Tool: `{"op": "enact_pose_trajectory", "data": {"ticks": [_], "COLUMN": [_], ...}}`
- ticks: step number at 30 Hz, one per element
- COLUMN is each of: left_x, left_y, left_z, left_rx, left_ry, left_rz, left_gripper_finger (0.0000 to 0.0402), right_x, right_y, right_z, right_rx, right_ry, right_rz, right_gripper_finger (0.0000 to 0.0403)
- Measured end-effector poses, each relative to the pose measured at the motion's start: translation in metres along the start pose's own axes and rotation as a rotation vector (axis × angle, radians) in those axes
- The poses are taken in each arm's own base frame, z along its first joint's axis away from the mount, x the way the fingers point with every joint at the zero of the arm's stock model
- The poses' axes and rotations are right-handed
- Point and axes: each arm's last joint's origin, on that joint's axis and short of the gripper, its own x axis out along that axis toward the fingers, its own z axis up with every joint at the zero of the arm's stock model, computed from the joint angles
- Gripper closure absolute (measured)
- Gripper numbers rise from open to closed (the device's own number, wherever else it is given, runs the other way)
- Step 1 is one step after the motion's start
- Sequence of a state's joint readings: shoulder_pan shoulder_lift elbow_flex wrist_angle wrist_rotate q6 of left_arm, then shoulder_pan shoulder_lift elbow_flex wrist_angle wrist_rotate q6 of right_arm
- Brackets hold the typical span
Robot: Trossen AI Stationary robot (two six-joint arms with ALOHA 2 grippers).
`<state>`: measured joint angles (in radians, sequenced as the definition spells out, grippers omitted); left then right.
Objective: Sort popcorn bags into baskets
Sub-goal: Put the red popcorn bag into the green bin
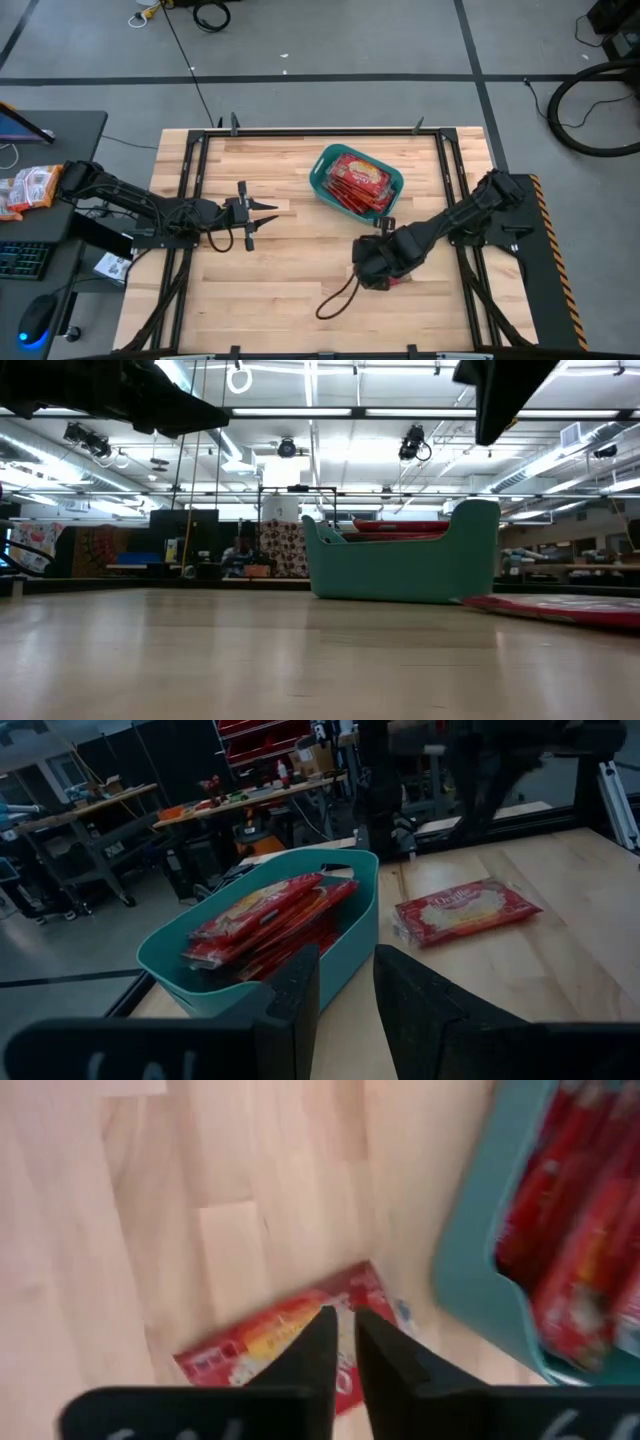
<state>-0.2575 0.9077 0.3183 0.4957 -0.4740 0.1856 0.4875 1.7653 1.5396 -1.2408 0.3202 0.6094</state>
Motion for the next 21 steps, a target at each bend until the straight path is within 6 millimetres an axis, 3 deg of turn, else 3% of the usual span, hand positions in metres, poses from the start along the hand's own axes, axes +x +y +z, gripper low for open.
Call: {"op": "enact_pose_trajectory", "data": {"ticks": [8,14,21], "left_x": [0.0,0.0,0.0], "left_y": [0.0,0.0,0.0], "left_z": [-0.001,-0.001,-0.001], "left_rx": [0.003,0.004,0.004], "left_ry": [0.005,0.007,0.009], "left_rz": [-0.001,-0.001,-0.002], "left_gripper_finger": [0.0299,0.0299,0.0299], "right_x": [0.035,0.067,0.087], "right_y": [0.019,0.032,0.07], "right_z": [-0.01,-0.029,-0.014], "right_rx": [-0.042,0.107,0.073], "right_ry": [-0.036,0.037,0.064], "right_rz": [0.124,0.255,0.163], "right_gripper_finger": [0.0273,0.021,0.02]}}
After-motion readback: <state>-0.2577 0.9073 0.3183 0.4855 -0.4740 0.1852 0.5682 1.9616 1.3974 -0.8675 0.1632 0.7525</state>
